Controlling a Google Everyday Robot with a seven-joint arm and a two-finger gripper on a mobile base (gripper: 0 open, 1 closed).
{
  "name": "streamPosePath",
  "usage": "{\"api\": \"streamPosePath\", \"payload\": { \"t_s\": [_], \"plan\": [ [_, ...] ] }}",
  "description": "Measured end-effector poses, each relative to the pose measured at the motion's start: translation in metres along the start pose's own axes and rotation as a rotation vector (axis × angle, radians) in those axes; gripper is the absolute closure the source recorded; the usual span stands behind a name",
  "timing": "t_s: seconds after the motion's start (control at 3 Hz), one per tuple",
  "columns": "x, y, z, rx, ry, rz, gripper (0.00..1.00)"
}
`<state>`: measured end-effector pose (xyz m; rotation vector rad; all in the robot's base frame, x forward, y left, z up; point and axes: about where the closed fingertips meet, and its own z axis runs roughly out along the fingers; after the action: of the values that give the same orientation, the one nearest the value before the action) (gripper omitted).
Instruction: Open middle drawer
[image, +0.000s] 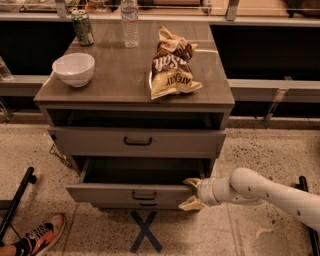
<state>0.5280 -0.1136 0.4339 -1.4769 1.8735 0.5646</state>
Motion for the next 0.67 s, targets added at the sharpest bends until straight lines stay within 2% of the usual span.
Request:
{"api": "streamPosePath", "payload": {
  "t_s": [0.33,0.67],
  "plan": [
    [-0.002,0.000,-0.002,0.000,0.000,0.000,0.33],
    [0.008,0.018,-0.014,-0.018,-0.011,0.007,0.33]
  ]
}}
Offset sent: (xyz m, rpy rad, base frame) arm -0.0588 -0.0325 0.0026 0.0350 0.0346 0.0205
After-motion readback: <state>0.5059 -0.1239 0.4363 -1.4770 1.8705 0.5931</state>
